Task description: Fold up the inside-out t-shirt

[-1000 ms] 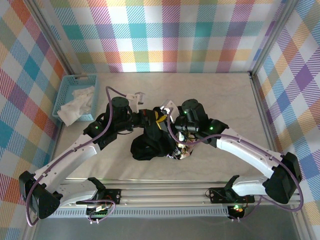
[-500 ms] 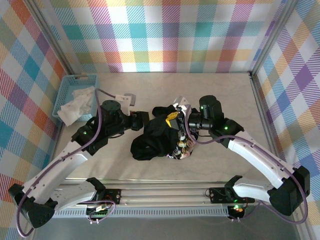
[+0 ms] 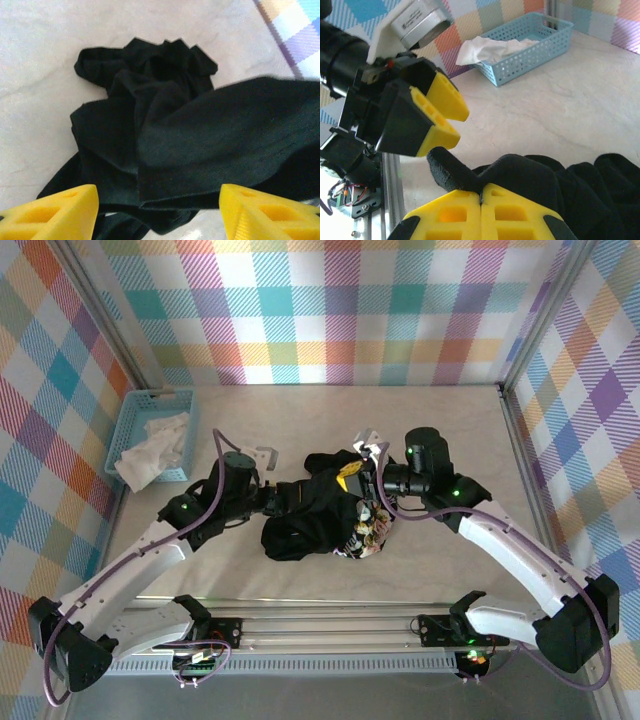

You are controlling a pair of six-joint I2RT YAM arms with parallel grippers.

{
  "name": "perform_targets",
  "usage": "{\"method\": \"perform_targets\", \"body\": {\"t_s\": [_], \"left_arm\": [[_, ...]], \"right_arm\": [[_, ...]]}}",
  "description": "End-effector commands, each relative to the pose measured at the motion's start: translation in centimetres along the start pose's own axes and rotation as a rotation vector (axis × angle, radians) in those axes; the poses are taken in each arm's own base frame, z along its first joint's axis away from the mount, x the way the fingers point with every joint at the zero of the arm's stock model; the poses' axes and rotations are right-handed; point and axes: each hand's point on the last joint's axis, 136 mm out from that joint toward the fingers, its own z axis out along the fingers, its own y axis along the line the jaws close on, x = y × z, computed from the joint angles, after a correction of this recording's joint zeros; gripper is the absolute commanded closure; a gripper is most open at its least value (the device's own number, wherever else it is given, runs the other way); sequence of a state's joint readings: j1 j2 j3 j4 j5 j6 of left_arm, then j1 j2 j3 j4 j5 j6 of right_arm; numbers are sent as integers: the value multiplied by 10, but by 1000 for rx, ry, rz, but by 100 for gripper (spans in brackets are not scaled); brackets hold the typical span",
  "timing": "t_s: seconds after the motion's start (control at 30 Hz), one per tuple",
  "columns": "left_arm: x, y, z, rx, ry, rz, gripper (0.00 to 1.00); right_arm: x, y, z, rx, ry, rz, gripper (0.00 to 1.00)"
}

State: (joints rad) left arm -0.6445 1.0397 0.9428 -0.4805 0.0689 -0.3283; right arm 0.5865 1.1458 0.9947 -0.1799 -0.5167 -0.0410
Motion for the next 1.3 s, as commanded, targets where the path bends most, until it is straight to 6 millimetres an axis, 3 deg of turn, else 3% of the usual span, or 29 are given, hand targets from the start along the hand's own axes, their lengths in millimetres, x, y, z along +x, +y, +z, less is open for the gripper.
{"method": "perform_targets", "body": {"t_s": [0.0,0.13,0.3,0.43,0.73,1.27], "left_arm": [[19,6,6,10,44,35,33],[29,6,19,56,18,130,33],[17,-3,36,116,-99,274,33],[21,-12,48,179,-153,477,28],[6,-6,65,103,-213,684,29],[-1,-15,78,146,-177,712,86]], "right_arm": [[1,-8,-3,28,18,65,100],[-3,-13,-8,35,15,108,100],[-14,-22,-17,28,7,187,100],[-20,-27,-17,6,7,232,100],[-25,-32,-13,-26,10,247,100],[-27,-38,-15,-8,6,247,100]]}}
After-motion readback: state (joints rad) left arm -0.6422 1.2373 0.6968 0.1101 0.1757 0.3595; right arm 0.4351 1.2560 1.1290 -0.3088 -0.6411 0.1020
